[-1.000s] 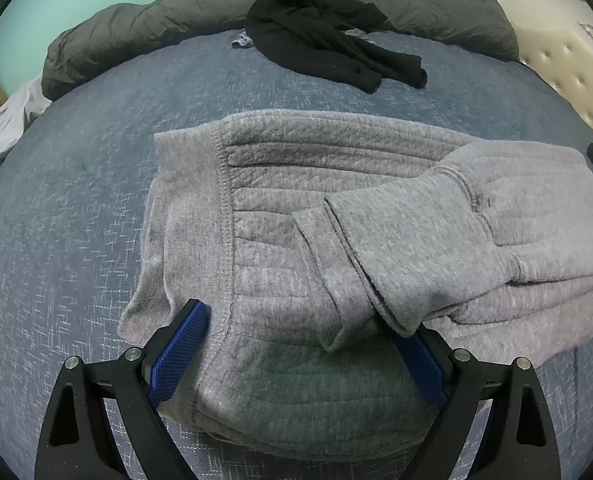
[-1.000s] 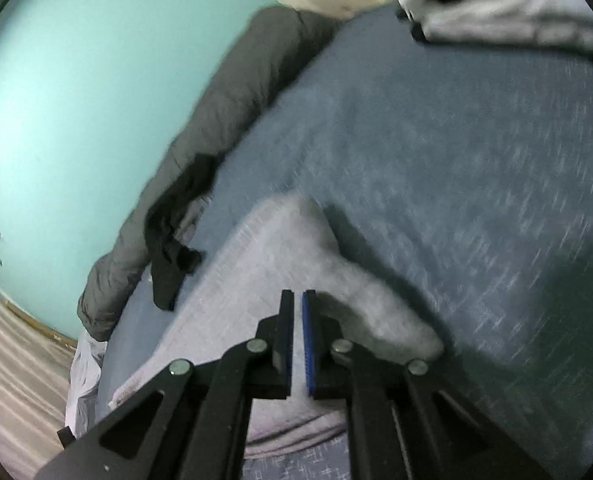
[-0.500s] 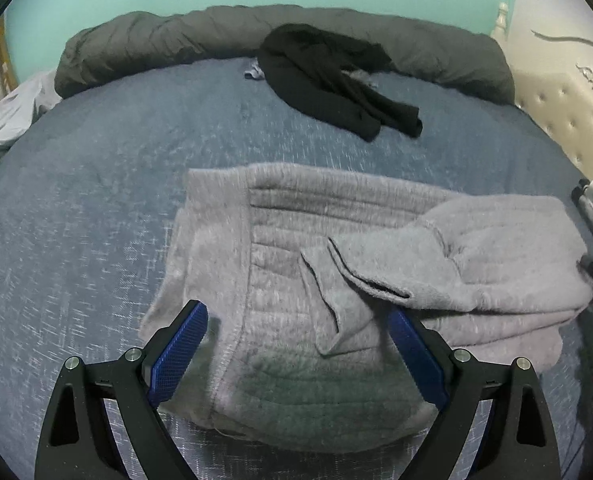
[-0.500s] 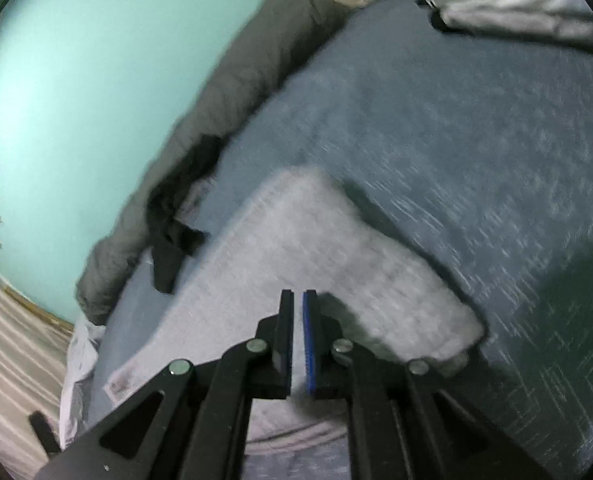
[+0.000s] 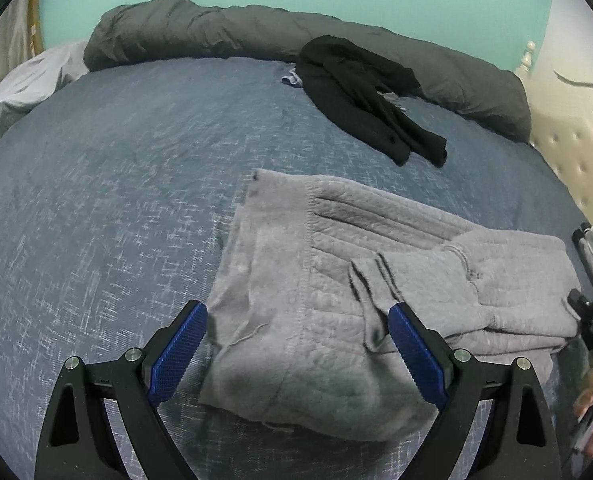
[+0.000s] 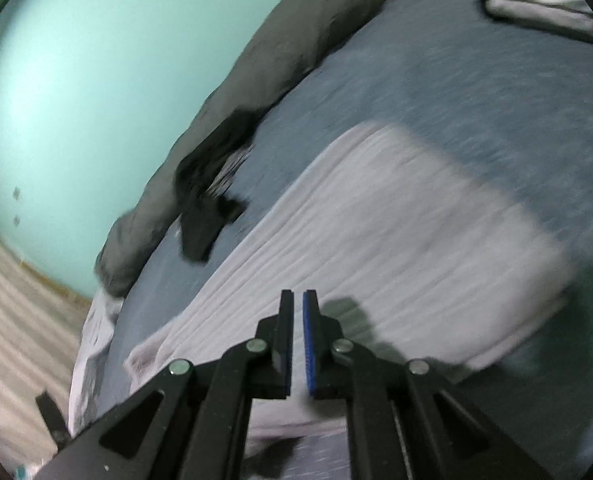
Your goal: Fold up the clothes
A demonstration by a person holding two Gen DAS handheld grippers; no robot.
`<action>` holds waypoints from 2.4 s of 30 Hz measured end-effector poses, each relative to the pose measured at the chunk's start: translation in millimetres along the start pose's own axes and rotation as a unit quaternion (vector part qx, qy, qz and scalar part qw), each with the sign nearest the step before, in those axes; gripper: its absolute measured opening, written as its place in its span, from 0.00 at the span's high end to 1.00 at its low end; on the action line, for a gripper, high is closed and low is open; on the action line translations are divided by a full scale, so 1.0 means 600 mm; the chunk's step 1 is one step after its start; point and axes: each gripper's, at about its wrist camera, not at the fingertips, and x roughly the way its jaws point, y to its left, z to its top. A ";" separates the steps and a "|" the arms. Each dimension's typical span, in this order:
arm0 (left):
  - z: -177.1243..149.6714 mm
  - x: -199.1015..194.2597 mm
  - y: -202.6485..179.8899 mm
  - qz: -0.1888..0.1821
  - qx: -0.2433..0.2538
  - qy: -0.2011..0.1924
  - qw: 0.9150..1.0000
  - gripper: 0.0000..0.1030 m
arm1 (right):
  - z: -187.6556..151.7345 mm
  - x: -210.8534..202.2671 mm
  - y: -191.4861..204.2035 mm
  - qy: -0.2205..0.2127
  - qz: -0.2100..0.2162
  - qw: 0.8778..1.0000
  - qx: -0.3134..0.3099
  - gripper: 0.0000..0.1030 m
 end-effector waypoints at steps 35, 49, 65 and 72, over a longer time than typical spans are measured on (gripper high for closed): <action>0.013 -0.046 0.088 -0.027 -0.047 -0.011 0.998 0.08 | -0.048 0.157 0.173 0.167 -0.130 0.959 -0.188 0.94; 0.018 -0.048 0.108 -0.035 -0.061 -0.013 0.997 0.08 | 0.006 0.262 0.191 0.177 -0.169 0.946 -0.212 0.95; 0.014 -0.047 0.087 -0.044 -0.051 -0.009 0.998 0.08 | -0.105 0.117 0.183 0.190 -0.155 0.938 -0.244 0.95; 0.016 -0.047 0.095 -0.043 -0.055 -0.009 0.998 0.08 | -0.128 0.088 0.174 0.172 -0.150 0.944 -0.237 0.95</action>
